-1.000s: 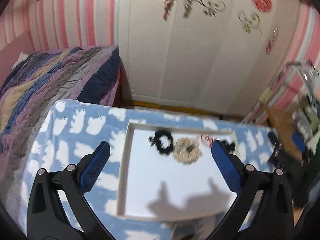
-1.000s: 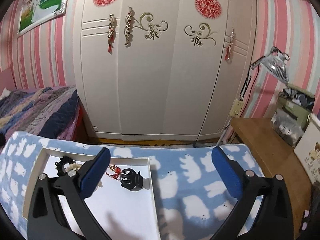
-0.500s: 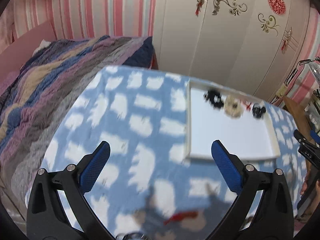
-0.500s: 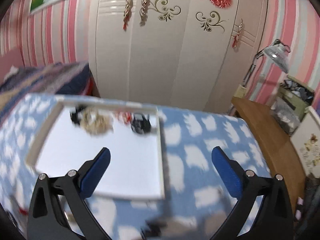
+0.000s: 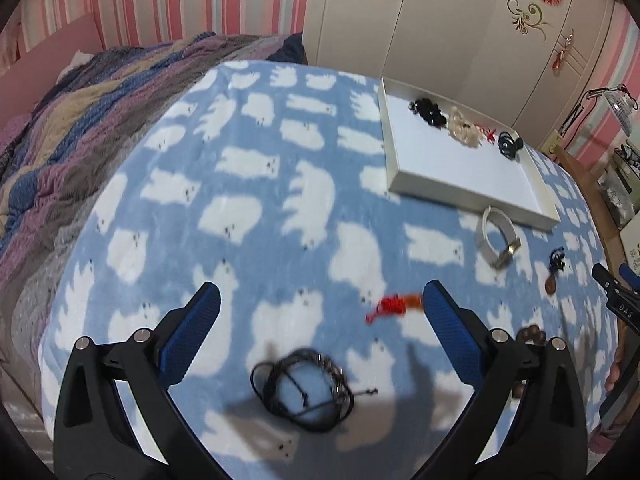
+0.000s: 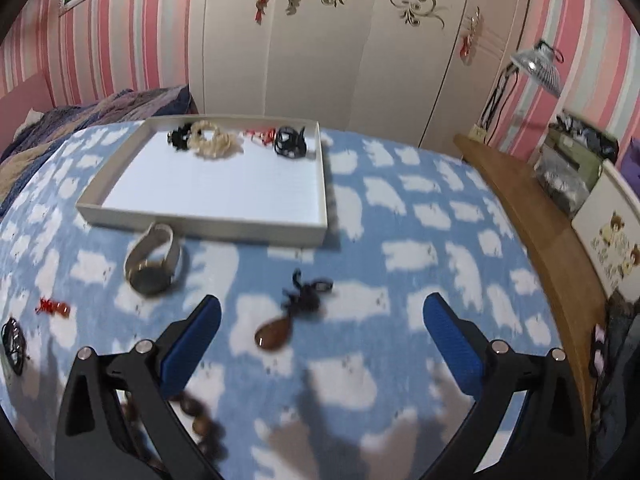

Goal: Organize jewelry
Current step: 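Lift both open tools from the tray and move over the blanket jewelry, then grasp the red-knotted orange gourd pendant with the left tool while the right tool grasps the brown bead bracelet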

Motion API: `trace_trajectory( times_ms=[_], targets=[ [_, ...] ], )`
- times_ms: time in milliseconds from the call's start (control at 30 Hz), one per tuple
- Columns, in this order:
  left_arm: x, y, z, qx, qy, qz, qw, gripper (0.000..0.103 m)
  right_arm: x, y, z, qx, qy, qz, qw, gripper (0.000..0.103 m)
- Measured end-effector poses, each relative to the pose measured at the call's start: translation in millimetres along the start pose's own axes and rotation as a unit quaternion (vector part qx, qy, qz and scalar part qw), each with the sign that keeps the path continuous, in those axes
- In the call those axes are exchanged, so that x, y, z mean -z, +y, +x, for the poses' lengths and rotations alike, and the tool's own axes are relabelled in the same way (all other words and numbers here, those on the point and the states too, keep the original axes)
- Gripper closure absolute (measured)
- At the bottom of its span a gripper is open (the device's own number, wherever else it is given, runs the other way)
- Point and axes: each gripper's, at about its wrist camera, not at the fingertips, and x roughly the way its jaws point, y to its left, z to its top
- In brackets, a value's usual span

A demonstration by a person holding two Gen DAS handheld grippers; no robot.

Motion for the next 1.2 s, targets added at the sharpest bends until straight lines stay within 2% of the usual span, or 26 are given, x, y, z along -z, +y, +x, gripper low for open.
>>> trace_trajectory(
  times_ms=[333,500,700,833,1200],
  targets=[
    [34,4,8,0.019,0.017,0.008,0.9996,0.003,43,-4,-5,-0.006,0.014,0.024,1.0,0.002],
    [44,2,13,0.021,0.031,0.015,0.9992,0.003,50,-7,-3,0.004,0.025,0.032,0.999,0.002],
    [51,-1,11,0.024,0.034,0.033,0.9986,0.003,54,-7,-11,0.017,0.027,0.014,0.999,0.002],
    [54,-4,10,0.032,0.038,0.04,0.998,0.003,58,-10,-13,0.001,0.035,0.017,0.999,0.002],
    [55,-5,10,0.033,0.036,0.042,0.9979,0.003,63,-11,-6,0.001,0.044,0.014,0.999,0.002]
  ],
)
